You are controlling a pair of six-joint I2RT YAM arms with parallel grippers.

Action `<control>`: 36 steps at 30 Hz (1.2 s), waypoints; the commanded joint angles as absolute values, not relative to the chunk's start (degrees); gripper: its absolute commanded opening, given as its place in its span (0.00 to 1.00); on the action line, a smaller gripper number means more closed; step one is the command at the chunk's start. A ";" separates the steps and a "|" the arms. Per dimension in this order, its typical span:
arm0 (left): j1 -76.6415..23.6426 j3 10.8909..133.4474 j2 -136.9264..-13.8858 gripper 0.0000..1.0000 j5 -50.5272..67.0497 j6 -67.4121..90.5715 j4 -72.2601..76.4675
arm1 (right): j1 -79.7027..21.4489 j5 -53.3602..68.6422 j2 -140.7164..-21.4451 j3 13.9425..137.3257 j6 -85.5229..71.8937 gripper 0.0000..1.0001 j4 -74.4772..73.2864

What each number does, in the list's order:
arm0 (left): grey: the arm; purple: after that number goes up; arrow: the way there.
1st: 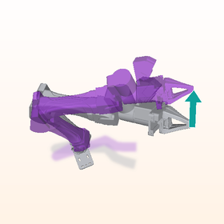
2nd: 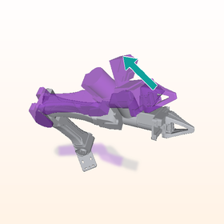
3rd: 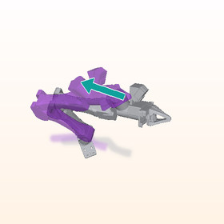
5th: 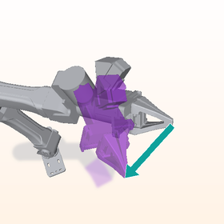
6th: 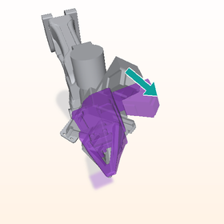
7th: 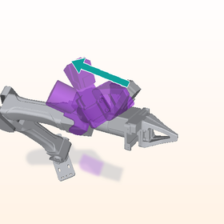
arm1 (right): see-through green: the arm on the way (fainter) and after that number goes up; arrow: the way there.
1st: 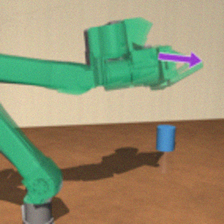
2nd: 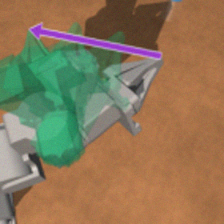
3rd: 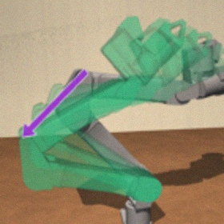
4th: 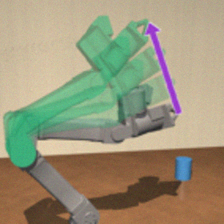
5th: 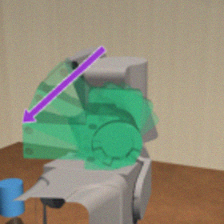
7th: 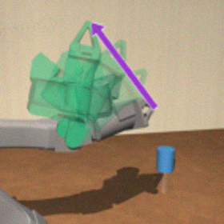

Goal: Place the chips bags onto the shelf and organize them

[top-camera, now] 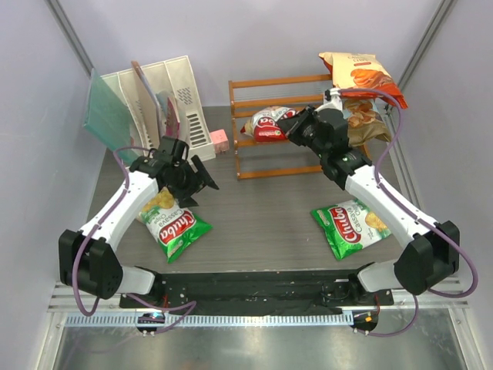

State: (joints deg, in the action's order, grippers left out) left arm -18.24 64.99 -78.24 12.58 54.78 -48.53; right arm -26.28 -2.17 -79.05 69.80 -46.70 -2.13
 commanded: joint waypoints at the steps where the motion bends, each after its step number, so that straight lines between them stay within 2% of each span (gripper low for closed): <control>1: -17.84 66.19 -77.43 0.82 12.74 53.26 -49.31 | -26.10 -6.59 -78.22 68.04 -47.81 0.04 10.09; 6: -17.84 65.04 -76.64 0.82 12.83 53.26 -49.66 | -29.43 -14.47 -78.49 64.08 -46.15 0.02 12.39; 15: -17.84 65.92 -77.26 0.82 12.31 52.03 -51.94 | -30.58 -15.02 -84.28 57.31 -53.43 0.02 20.74; 20: -17.84 65.66 -77.08 0.82 12.04 51.68 -52.47 | -32.08 -21.27 -87.09 54.15 -55.45 0.02 23.98; 27: -17.75 66.35 -78.13 0.82 12.13 50.36 -53.52 | -31.99 -18.64 -94.47 57.13 -58.18 0.02 27.77; 36: -17.75 66.10 -78.49 0.82 12.57 49.92 -53.09 | -32.08 -15.92 -97.21 59.24 -58.54 0.08 26.90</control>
State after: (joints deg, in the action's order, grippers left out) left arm -18.24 65.01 -78.28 12.51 51.48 -52.69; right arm -31.90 -16.97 -96.31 57.78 -58.96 29.34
